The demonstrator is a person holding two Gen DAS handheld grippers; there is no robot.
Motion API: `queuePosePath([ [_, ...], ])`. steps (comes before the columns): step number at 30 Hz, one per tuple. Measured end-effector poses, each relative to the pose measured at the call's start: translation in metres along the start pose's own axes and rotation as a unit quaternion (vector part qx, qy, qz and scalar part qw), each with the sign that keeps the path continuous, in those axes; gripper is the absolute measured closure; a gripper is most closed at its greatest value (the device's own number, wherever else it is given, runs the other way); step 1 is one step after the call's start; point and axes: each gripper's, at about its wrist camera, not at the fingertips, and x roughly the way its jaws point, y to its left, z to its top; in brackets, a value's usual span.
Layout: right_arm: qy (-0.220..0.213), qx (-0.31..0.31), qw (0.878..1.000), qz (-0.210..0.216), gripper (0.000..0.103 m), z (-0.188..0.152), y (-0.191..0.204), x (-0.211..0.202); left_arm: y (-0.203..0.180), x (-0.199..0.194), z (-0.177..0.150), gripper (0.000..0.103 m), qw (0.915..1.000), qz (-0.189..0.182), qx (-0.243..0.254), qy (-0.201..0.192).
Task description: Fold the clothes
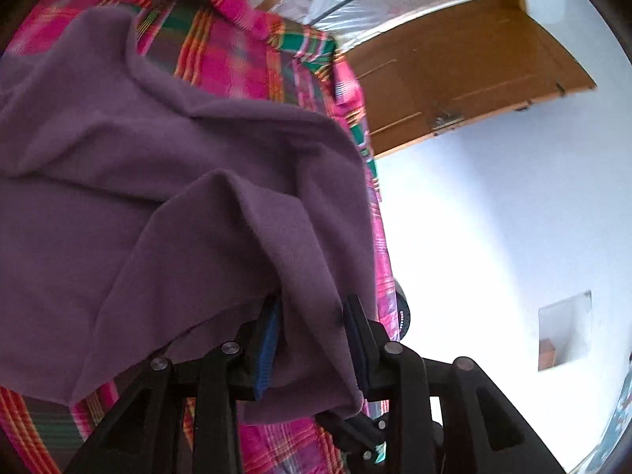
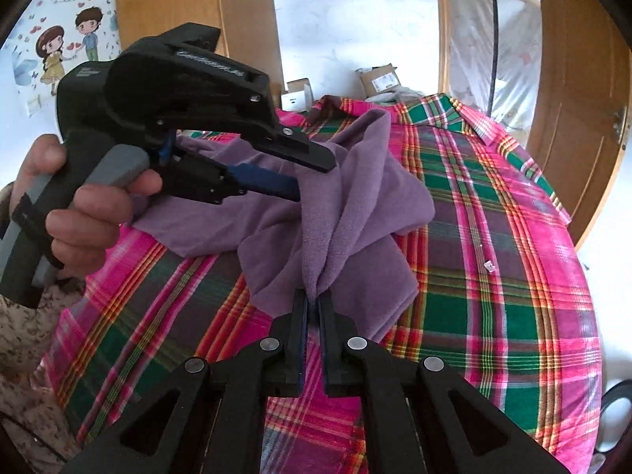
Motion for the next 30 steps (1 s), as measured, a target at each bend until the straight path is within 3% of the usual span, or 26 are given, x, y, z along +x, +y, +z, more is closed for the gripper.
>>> queuePosePath([
  [2, 0.001, 0.002, 1.000, 0.004, 0.095, 0.000, -0.002, -0.001, -0.001, 0.001, -0.001, 0.070, 0.9999, -0.008, -0.006, -0.006],
  [4, 0.002, 0.004, 1.000, 0.008, 0.095, 0.001, -0.004, -0.001, 0.000, -0.001, 0.000, 0.073, 0.9998, 0.008, -0.008, -0.019],
  [6, 0.003, 0.006, 1.000, 0.013, 0.095, 0.001, -0.006, -0.002, -0.001, -0.003, -0.002, 0.090, 0.9995, 0.011, 0.002, -0.030],
  [8, -0.006, 0.026, 0.999, 0.029, 0.091, 0.005, -0.015, -0.007, -0.003, -0.006, -0.004, 0.094, 0.9987, 0.021, 0.015, -0.043],
  [9, -0.011, 0.040, 0.998, 0.040, 0.084, 0.007, -0.021, -0.011, -0.003, -0.007, -0.004, 0.099, 0.9984, 0.022, 0.020, -0.048],
  [11, -0.025, 0.077, 0.995, 0.060, 0.076, 0.012, -0.036, -0.017, -0.005, -0.007, -0.005, 0.100, 0.9978, 0.026, 0.028, -0.055],
  [14, -0.040, 0.141, 0.986, 0.085, 0.074, 0.021, -0.058, -0.018, -0.008, -0.007, -0.007, 0.100, 0.9968, 0.034, 0.040, -0.061],
  [21, -0.014, 0.198, 0.970, 0.142, 0.074, 0.043, -0.073, 0.021, -0.012, -0.013, -0.014, 0.100, 0.9949, 0.038, 0.061, -0.070],
  [22, -0.008, 0.201, 0.969, 0.145, 0.076, 0.044, -0.073, 0.026, -0.011, -0.014, -0.015, 0.100, 0.9945, 0.041, 0.063, -0.072],
  [23, -0.003, 0.204, 0.968, 0.148, 0.091, 0.045, -0.073, 0.032, -0.011, -0.015, -0.015, 0.100, 0.9942, 0.043, 0.065, -0.073],
  [24, -0.001, 0.203, 0.968, 0.147, 0.099, 0.047, -0.072, 0.035, -0.009, -0.016, -0.014, 0.101, 0.9943, 0.043, 0.063, -0.074],
  [30, -0.035, 0.179, 0.977, 0.112, 0.100, 0.060, -0.080, 0.023, -0.003, -0.028, -0.016, 0.101, 0.9943, 0.039, 0.055, -0.083],
])
